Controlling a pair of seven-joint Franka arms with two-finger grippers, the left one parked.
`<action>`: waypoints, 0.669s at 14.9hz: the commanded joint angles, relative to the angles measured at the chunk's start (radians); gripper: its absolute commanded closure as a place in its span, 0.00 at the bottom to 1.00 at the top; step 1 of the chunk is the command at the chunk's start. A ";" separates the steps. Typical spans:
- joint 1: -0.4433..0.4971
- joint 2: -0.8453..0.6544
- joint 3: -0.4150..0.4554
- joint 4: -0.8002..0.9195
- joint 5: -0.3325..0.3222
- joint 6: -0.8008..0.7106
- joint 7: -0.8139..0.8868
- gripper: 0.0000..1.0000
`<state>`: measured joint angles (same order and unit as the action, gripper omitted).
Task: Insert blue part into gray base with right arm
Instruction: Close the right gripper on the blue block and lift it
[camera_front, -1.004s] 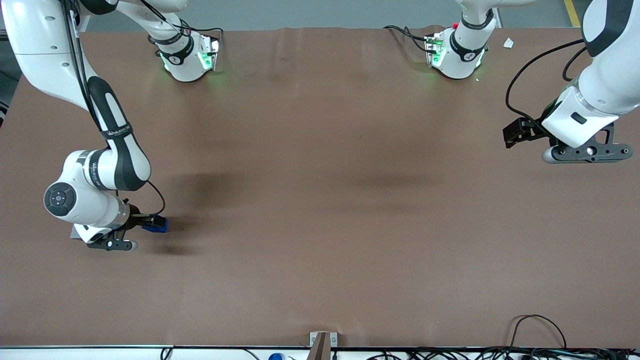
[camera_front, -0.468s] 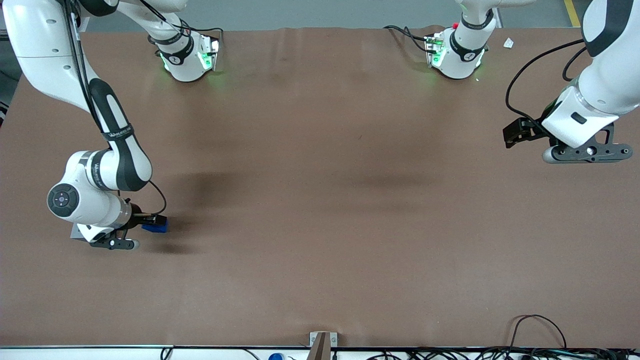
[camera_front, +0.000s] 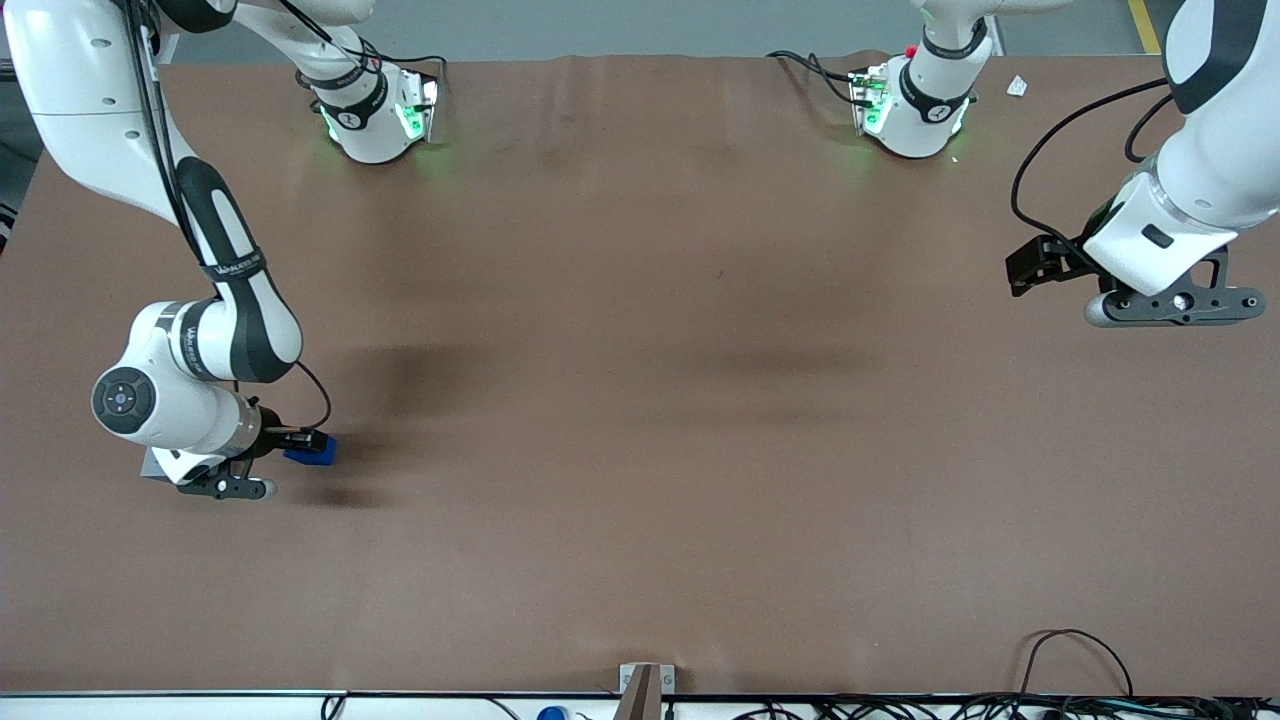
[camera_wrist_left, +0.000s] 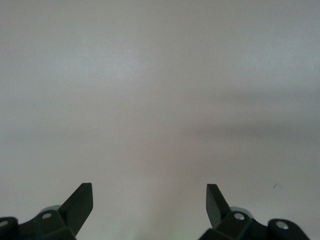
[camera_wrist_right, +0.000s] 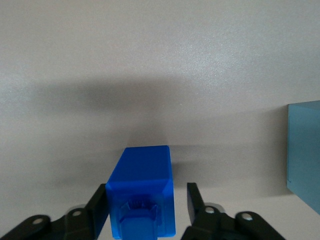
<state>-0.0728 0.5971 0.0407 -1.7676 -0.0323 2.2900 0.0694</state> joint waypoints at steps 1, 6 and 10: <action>-0.012 -0.010 0.010 -0.015 0.002 0.006 0.012 0.43; -0.012 -0.010 0.010 -0.015 0.003 0.005 0.012 0.53; -0.016 -0.014 0.010 -0.006 0.003 -0.007 0.006 0.80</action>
<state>-0.0730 0.5971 0.0408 -1.7672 -0.0317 2.2897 0.0702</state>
